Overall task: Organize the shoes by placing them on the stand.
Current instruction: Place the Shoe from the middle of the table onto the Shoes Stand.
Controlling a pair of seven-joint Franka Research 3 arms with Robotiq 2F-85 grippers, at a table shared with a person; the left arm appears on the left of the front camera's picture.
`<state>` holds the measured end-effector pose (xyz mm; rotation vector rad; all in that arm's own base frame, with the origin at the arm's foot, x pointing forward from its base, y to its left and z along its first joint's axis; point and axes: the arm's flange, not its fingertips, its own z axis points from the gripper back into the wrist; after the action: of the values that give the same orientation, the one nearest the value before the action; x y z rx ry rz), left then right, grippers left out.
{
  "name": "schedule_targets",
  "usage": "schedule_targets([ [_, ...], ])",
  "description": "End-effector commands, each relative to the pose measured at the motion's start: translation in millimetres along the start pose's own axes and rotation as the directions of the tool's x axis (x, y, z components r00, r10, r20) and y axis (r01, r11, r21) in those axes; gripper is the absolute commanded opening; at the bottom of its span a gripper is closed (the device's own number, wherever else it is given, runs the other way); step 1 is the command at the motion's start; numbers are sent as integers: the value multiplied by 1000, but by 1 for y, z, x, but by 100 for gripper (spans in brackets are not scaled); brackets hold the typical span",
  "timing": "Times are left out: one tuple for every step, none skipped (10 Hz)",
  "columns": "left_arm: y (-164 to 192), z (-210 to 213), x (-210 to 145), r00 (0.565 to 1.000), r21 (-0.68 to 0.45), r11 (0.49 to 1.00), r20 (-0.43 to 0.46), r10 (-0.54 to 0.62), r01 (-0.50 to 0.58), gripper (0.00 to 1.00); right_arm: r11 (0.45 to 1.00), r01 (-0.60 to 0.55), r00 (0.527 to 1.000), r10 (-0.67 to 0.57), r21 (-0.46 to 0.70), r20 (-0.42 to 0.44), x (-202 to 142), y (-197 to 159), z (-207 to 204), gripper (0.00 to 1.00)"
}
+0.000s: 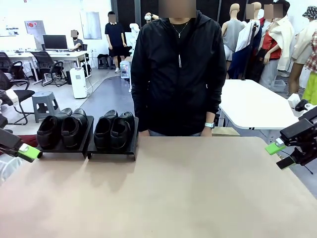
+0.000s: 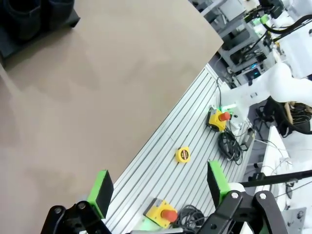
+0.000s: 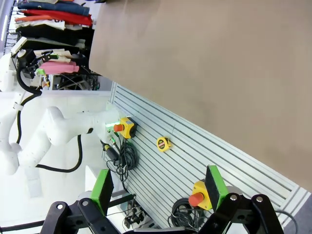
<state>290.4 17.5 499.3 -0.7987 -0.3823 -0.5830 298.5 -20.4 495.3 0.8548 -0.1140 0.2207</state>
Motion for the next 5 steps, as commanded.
schedule_targets([
  [-2, 4, 1, 1000, -12, 1000, 7, 3, -3, 100, 1000, -14, 1000, 14, 8, -2, 0, 0, 2, 100],
  [-2, 4, 1, 1000, -12, 1000, 7, 3, -3, 100, 1000, -14, 1000, 14, 8, -2, 0, 0, 2, 100],
  [-2, 4, 1, 1000, -12, 1000, 7, 3, -3, 100, 1000, -14, 1000, 14, 8, -2, 0, 0, 2, 100],
  [-2, 4, 1, 1000, -12, 1000, 7, 3, -3, 100, 1000, -14, 1000, 14, 8, -2, 0, 0, 2, 100],
  [-2, 4, 1, 1000, -12, 1000, 7, 3, -3, 100, 1000, -14, 1000, 14, 8, -2, 0, 0, 2, 100],
])
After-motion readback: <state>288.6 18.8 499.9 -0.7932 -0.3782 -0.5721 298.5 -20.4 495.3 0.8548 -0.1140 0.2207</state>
